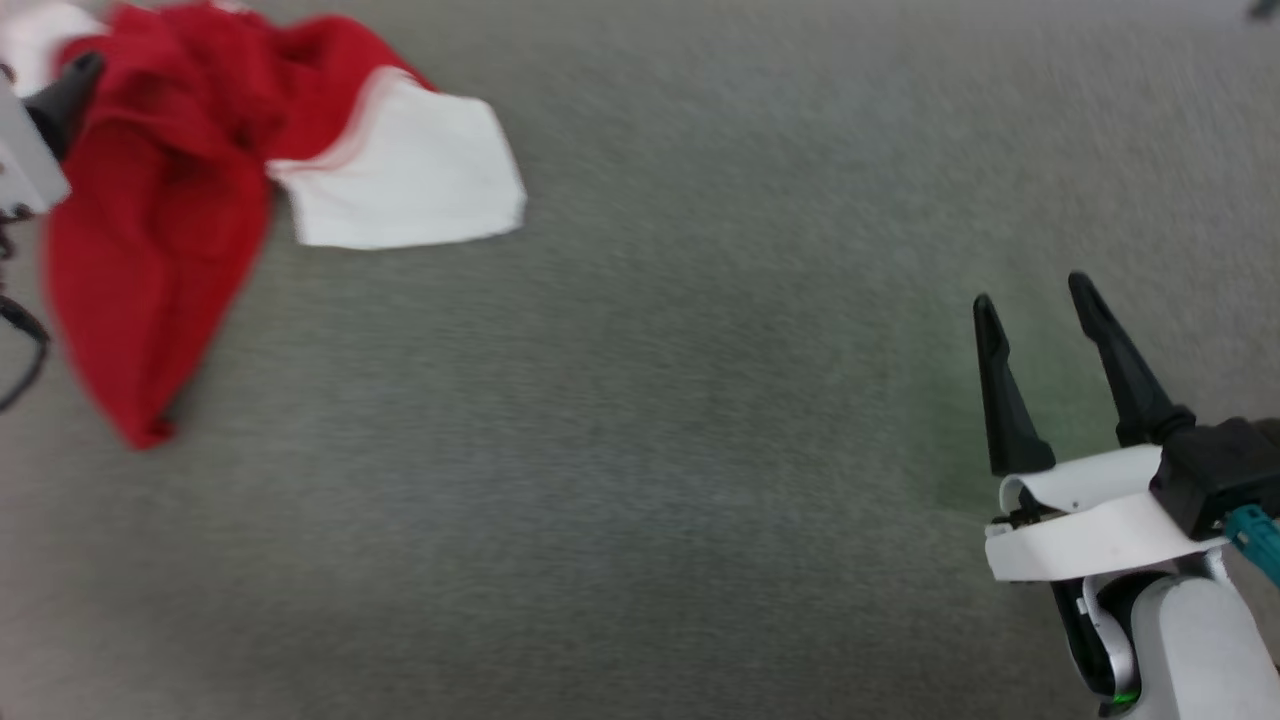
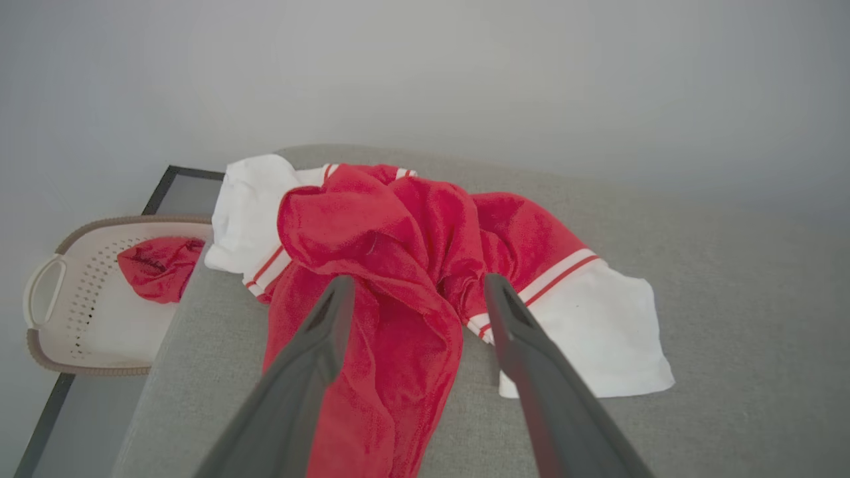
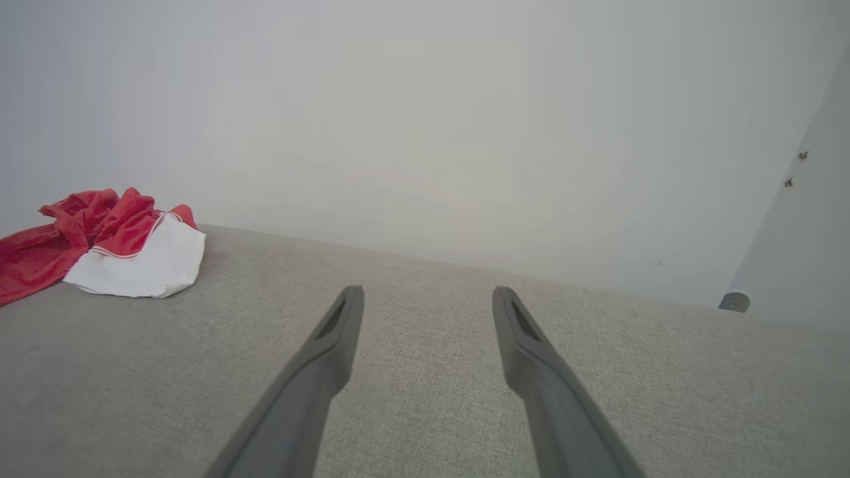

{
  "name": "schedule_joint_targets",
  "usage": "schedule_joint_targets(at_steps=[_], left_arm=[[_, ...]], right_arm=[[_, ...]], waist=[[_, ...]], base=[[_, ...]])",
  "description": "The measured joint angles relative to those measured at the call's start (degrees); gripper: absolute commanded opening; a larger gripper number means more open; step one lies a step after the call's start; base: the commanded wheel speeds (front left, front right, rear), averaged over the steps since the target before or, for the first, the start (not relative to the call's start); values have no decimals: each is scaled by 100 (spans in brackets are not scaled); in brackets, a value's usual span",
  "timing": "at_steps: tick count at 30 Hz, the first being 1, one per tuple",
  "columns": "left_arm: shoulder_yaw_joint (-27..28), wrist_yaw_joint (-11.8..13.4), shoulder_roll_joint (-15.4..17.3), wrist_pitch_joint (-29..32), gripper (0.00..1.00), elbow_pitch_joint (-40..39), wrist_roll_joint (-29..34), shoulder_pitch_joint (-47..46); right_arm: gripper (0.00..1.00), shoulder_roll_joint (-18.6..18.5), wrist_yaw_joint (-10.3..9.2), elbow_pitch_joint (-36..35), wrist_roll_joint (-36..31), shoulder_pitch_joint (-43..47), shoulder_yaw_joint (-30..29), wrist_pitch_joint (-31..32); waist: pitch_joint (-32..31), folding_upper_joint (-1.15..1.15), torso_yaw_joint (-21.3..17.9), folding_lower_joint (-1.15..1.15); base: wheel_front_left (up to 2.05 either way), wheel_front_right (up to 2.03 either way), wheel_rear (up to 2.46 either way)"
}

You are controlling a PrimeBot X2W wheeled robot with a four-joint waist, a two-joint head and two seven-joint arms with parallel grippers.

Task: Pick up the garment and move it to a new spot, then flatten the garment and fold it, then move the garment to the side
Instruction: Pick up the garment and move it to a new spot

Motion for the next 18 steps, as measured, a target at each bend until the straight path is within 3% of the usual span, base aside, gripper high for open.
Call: schedule_joint_targets(at_steps=[10,18], left_arm=[[-156,343,347,801,100,959,171,-500],[-113,511,555,917,100,1303,181,-840]], right_arm=[[100,-43,0,-354,142,-117,18,144],[100,-78,0,-670,200,-115,-3,314]], waist=[[876,0,-763,0],[1466,0,-1165,0]], base=[[0,0,0],[0,0,0]])
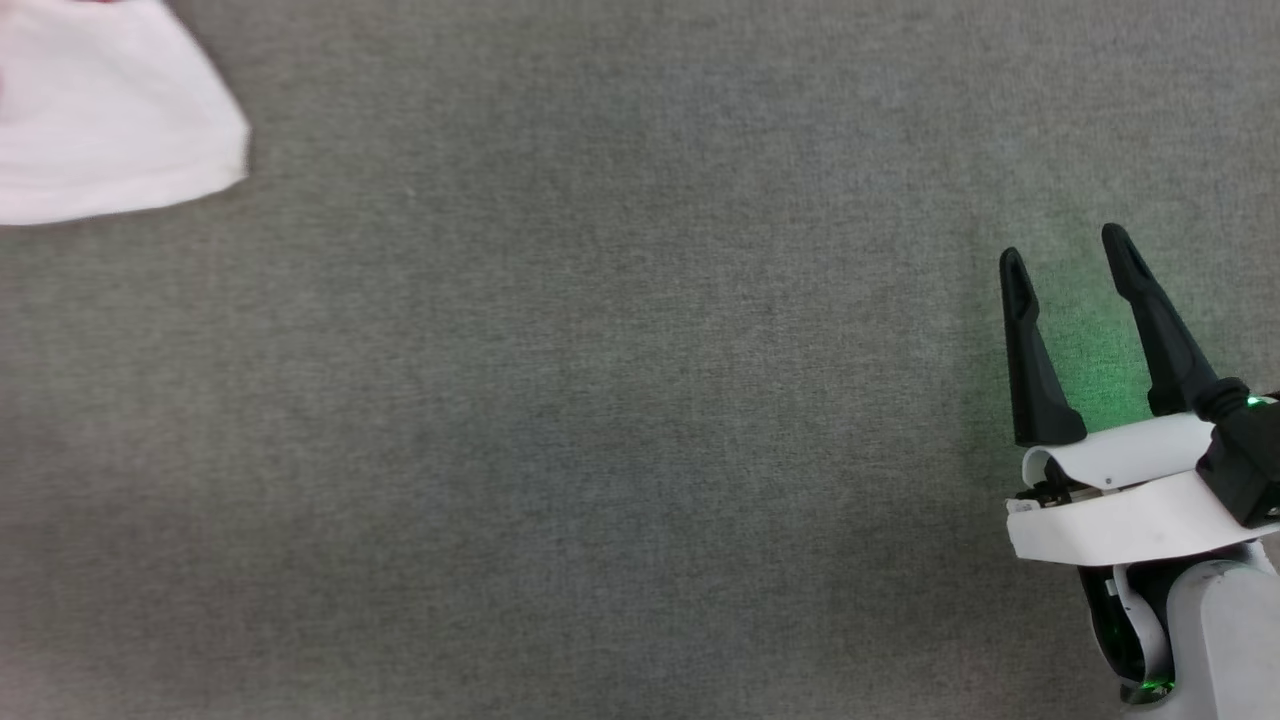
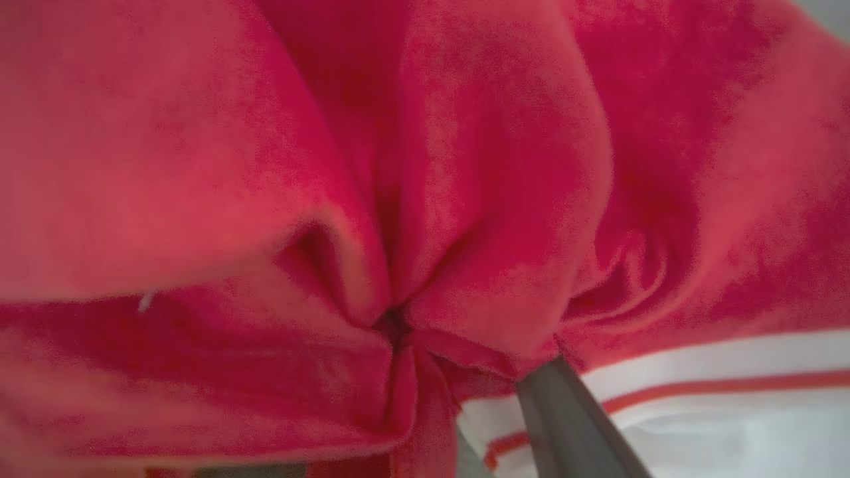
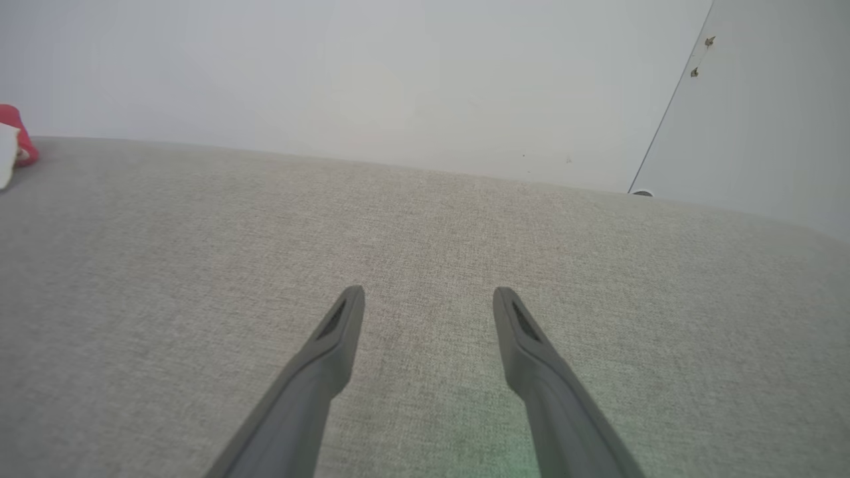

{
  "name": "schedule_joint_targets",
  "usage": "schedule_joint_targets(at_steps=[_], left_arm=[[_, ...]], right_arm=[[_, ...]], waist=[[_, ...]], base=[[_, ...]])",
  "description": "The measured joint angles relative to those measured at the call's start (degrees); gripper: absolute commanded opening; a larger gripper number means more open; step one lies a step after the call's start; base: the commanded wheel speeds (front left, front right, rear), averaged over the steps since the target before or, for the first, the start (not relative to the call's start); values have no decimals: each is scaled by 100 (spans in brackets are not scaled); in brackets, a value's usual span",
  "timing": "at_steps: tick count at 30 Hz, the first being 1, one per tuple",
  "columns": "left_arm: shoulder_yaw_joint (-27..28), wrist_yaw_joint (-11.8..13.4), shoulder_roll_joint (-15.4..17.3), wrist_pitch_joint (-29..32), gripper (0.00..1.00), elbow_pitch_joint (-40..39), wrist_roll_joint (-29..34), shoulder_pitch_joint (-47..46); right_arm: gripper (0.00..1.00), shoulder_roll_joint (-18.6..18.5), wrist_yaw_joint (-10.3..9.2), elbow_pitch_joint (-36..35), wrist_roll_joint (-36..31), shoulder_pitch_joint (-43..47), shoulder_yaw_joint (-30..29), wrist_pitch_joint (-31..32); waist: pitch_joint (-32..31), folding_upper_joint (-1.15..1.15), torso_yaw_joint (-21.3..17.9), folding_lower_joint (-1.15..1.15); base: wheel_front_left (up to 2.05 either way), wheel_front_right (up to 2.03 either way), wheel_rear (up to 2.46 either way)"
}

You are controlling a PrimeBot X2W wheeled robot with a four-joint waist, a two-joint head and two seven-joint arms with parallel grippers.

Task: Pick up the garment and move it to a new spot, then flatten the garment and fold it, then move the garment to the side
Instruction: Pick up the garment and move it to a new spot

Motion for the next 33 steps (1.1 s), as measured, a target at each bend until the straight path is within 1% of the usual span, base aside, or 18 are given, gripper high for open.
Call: schedule_joint_targets(at_steps=[3,7,8,9,10,16,21,24,33], left_arm=[[36,62,42,-27,100,99,-23,-103],[20,54,68,-177,100,212,-5,-236],[3,48,58,-232,87,248,1,-260],[-16,26,40,-275,33,305,1,-296],[-35,16,16,-337,0,348,9,-321],[-187,-70,-197,-820,0,669,104,-393],[-363,-215,-389,-1185,0,936,170,-358],[-454,-305,-559,-1415,0,1050,180,-327],[-716,-458,-694,-2270,0,1247,355,-299]], right_arm=[[100,-3,0,-119,-1,1,-15,74],[100,-22,0,-236,-2,-1,-33,182],[100,-22,0,-257,-2,-4,-34,224],[100,-24,0,-269,-2,-8,-27,233],[100,-30,0,-275,-2,-15,-19,261],[100,-79,0,-223,-5,-36,24,300],[100,-124,0,-93,-10,23,63,305],[100,-137,0,-3,-10,90,89,303],[100,-122,0,290,-11,466,118,341]], waist=[[162,0,-94,0],[300,0,-144,0],[307,0,-133,0],[308,0,-117,0],[298,0,-104,0],[68,0,-3,0],[-272,0,87,0],[-529,0,141,0],[-1483,0,313,0]], base=[[0,0,0],[0,0,0],[0,0,0],[0,0,0],[0,0,0],[0,0,0],[0,0,0],[0,0,0],[0,0,0]])
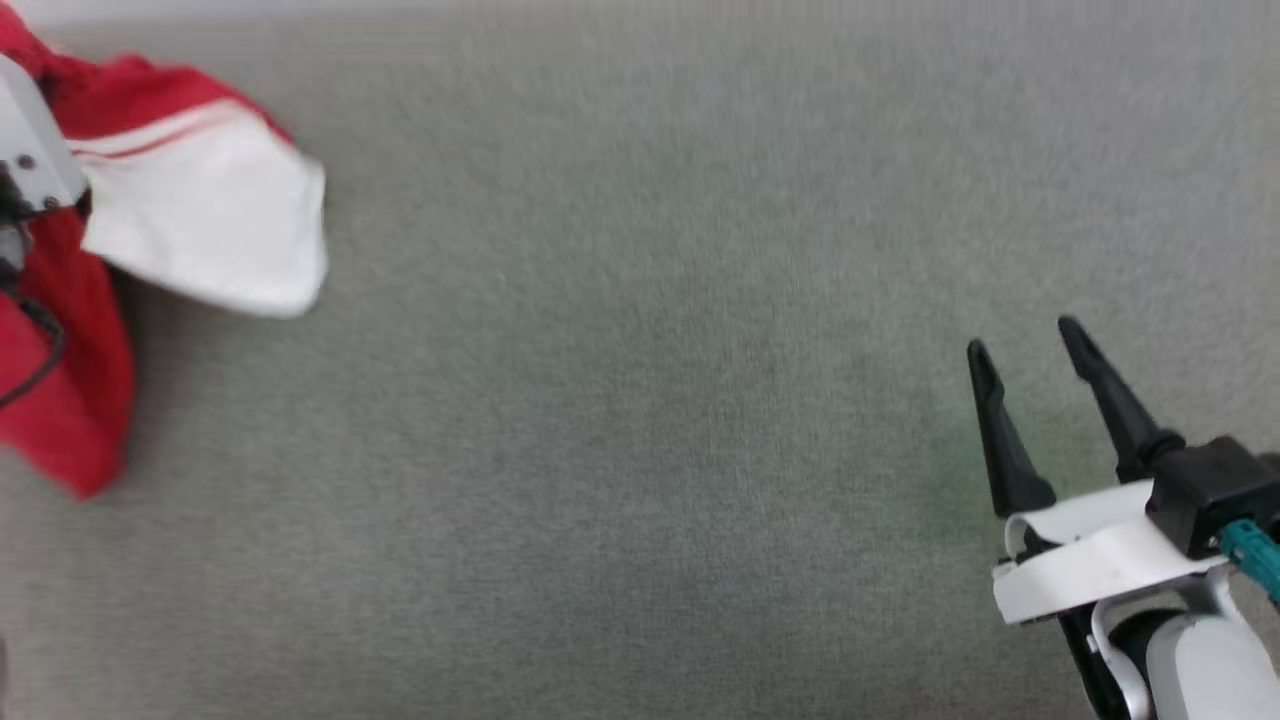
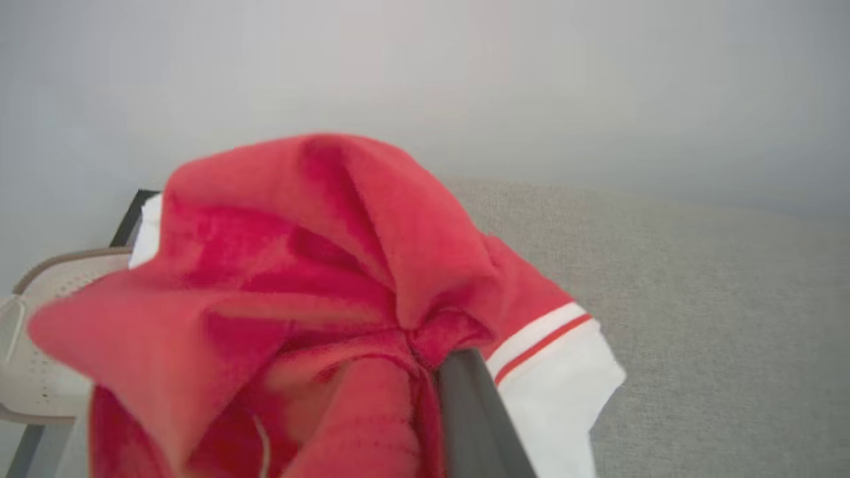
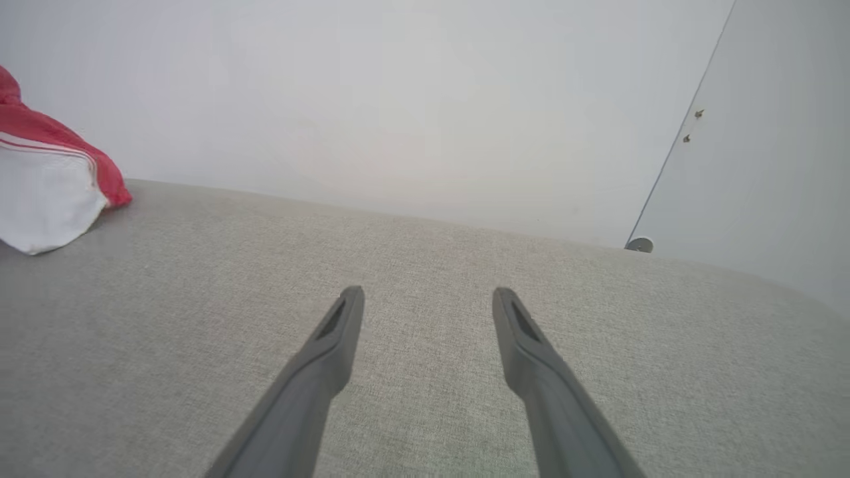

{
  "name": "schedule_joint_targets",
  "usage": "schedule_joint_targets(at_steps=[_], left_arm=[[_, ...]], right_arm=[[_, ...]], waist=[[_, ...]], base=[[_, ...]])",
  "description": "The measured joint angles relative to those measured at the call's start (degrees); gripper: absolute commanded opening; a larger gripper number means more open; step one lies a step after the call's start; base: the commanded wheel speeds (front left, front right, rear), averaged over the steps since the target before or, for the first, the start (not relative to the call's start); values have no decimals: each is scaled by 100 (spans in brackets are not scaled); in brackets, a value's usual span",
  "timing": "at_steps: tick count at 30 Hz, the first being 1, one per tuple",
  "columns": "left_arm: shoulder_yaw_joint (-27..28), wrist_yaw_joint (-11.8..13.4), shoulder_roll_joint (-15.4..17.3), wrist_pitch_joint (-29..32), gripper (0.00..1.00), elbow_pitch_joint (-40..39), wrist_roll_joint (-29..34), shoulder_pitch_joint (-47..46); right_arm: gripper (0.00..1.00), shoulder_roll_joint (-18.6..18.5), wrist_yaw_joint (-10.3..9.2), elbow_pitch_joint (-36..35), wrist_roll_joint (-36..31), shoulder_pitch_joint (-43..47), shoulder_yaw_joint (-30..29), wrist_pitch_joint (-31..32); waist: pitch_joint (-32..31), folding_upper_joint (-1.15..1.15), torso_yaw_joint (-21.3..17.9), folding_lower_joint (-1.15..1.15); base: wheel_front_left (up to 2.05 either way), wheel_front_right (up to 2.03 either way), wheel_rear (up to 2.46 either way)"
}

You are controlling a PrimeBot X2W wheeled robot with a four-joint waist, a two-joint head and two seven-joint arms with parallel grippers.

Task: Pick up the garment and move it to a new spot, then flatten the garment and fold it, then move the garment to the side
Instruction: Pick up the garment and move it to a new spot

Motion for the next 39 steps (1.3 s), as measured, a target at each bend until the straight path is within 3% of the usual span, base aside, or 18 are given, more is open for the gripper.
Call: schedule_joint_targets(at_steps=[13,23,30,32,39], left_arm=[[-544,-145,-372,-778,0,-235,82,-112],[-828,-163,-722,-644,0,-670,-65,-233],[-992,-154,-817,-337,0,-1391,-282,219],[-1018,-32,-817,-240,0,-1623,-270,387],[-1112,760,-1005,281,0,-2682,-312,1488]], right_arm=[[100,140,0,177,62,626,-203,42],[100,211,0,120,52,799,-408,33],[100,231,0,55,-58,990,-764,34],[100,230,0,26,-64,1014,-869,33],[100,247,0,-78,-100,1149,-1165,38]], waist=[[-1429,0,371,0],[-2133,0,700,0],[-2292,0,597,0],[-2294,0,515,0],[-2262,0,140,0]], base=[[0,0,0],[0,0,0],[0,0,0],[0,0,0],[0,0,0]])
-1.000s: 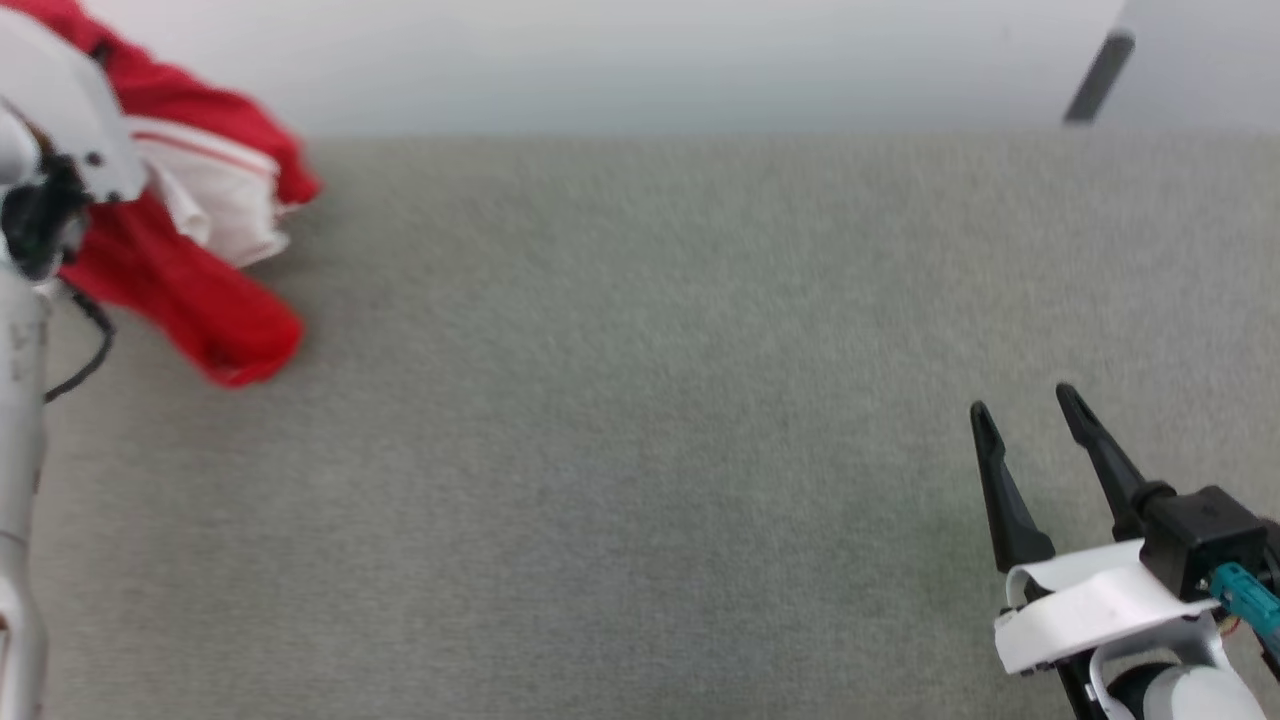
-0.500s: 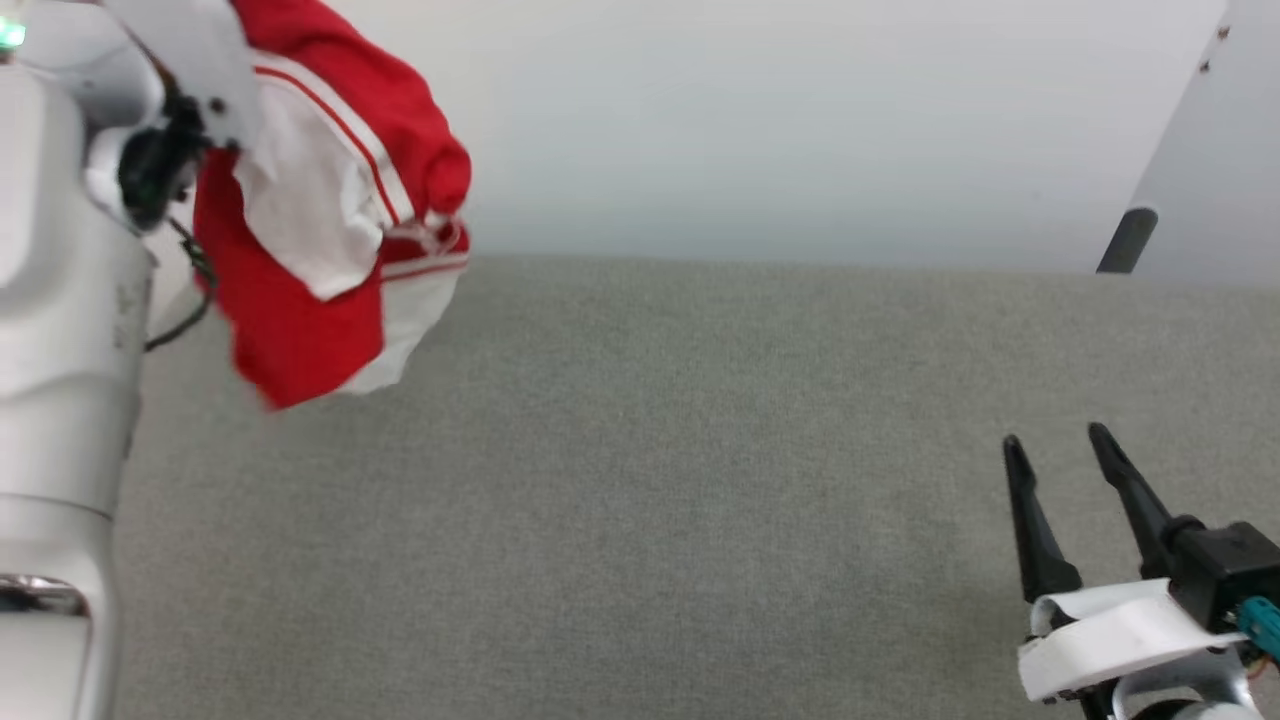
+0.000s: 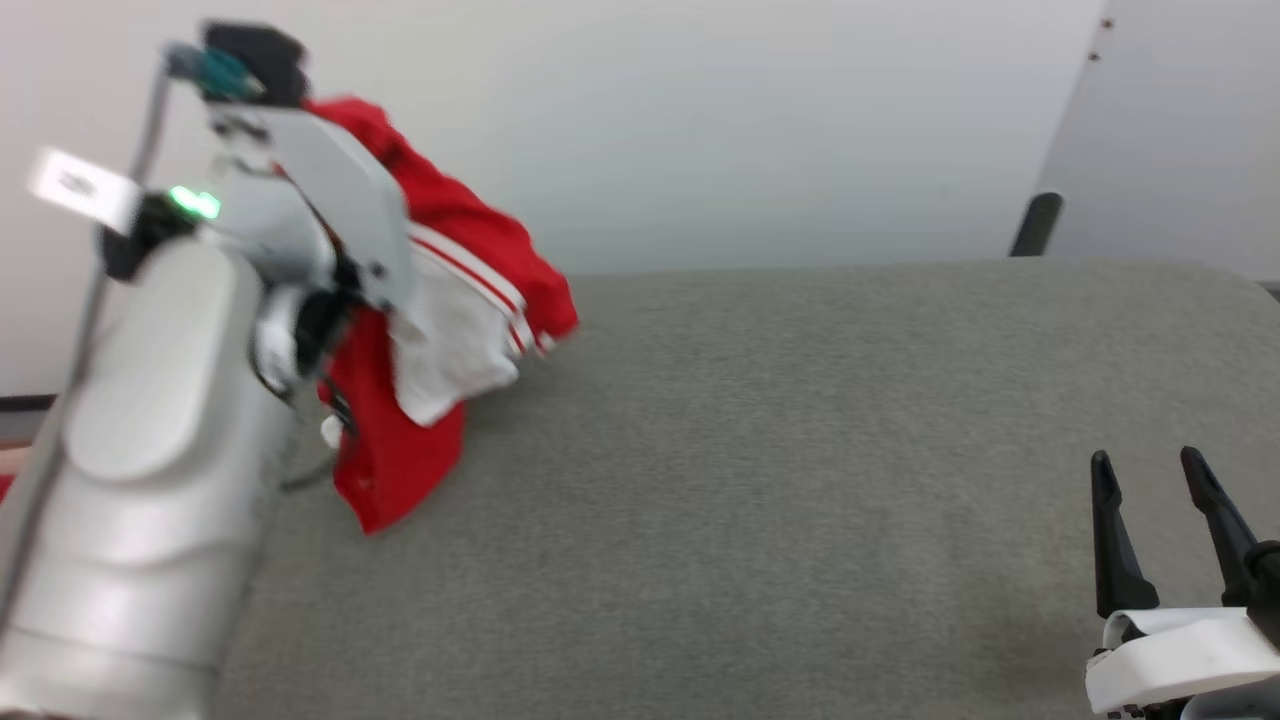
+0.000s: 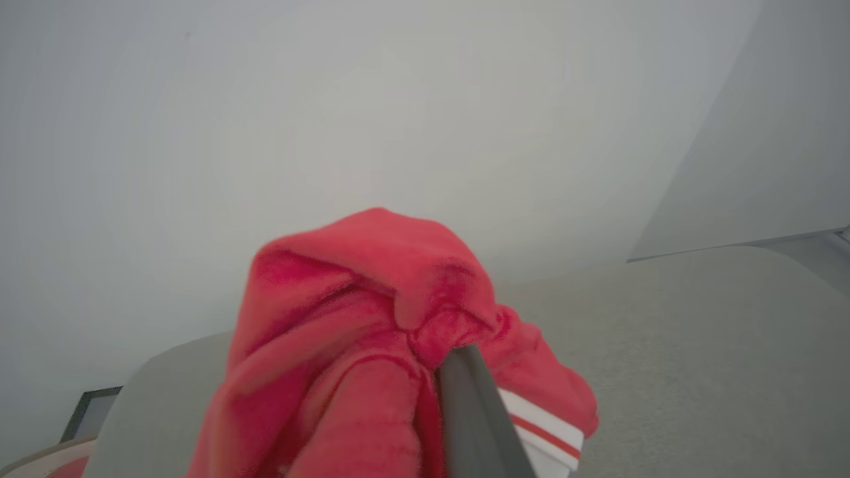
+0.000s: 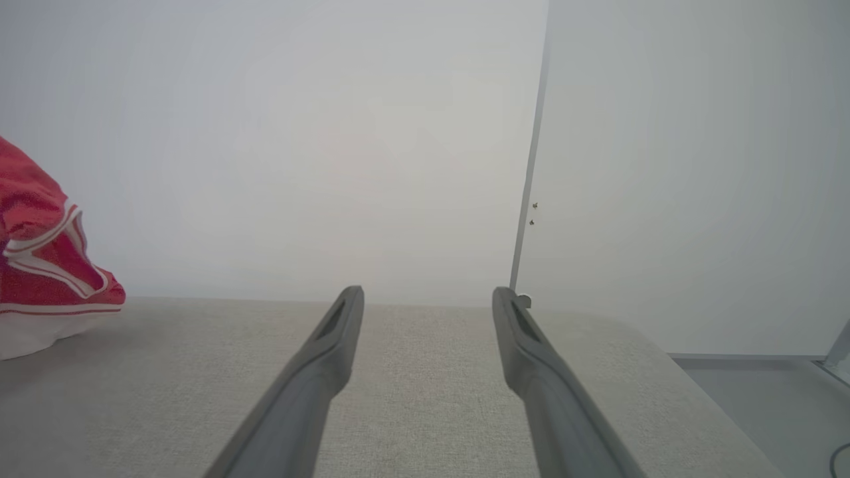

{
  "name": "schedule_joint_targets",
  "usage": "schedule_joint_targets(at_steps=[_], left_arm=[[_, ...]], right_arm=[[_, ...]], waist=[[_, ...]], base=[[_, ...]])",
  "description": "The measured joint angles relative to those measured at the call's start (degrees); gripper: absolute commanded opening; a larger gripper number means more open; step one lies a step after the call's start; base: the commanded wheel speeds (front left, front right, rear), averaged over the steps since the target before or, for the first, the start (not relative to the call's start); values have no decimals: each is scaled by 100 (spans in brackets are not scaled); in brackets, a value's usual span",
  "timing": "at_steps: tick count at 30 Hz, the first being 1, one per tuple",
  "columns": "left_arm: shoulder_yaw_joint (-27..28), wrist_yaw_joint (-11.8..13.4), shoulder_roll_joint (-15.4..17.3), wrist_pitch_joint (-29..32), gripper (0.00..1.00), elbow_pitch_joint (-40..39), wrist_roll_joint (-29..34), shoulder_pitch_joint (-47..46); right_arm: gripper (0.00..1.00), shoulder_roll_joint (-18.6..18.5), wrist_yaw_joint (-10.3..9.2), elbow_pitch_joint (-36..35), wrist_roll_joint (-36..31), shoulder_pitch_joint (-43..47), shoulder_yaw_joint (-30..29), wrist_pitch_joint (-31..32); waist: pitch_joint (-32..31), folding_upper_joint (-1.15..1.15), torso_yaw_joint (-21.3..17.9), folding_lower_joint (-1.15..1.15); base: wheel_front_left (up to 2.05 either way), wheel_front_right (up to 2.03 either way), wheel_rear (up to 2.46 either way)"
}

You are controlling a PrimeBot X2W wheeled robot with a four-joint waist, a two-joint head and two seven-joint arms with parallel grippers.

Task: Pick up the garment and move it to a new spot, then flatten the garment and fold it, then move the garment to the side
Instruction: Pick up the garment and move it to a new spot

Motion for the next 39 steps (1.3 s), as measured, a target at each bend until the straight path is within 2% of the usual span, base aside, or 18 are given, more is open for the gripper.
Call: schedule_joint_targets(at_steps=[7,14,19,24,29,30,32,33,39], left_arm=[[-127,420,-300,287,0,-978,-167,861],[-398,610,-588,438,0,-1450,-207,1319],[-642,628,-812,408,0,-1324,-181,1546],[-896,606,-1058,248,0,-822,-120,1681],[-1032,460,-1394,132,0,-203,-210,1693],[-1073,420,-1437,124,5,-105,-236,1690],[-1120,320,-1510,81,61,67,-282,1673],[-1137,274,-1538,75,100,132,-315,1655],[-1138,-2,-1638,208,100,277,-635,1545]], right_arm=[[100,16,0,-32,-11,-11,-52,16],[100,41,0,2,2,-93,-40,-57],[100,53,0,110,36,-194,-25,-162],[100,69,0,230,41,-252,-13,-211],[100,76,0,350,41,-345,21,-258],[100,76,0,364,40,-352,34,-258],[100,76,0,402,41,-354,60,-259],[100,77,0,424,40,-355,79,-259],[100,74,0,482,33,-336,156,-229]], waist=[[107,0,-377,0],[343,0,-701,0],[535,0,-866,0],[665,0,-961,0],[652,0,-921,0],[634,0,-906,0],[590,0,-867,0],[561,0,-846,0],[333,0,-675,0]], base=[[0,0,0],[0,0,0],[0,0,0],[0,0,0],[0,0,0],[0,0,0],[0,0,0],[0,0,0],[0,0,0]])
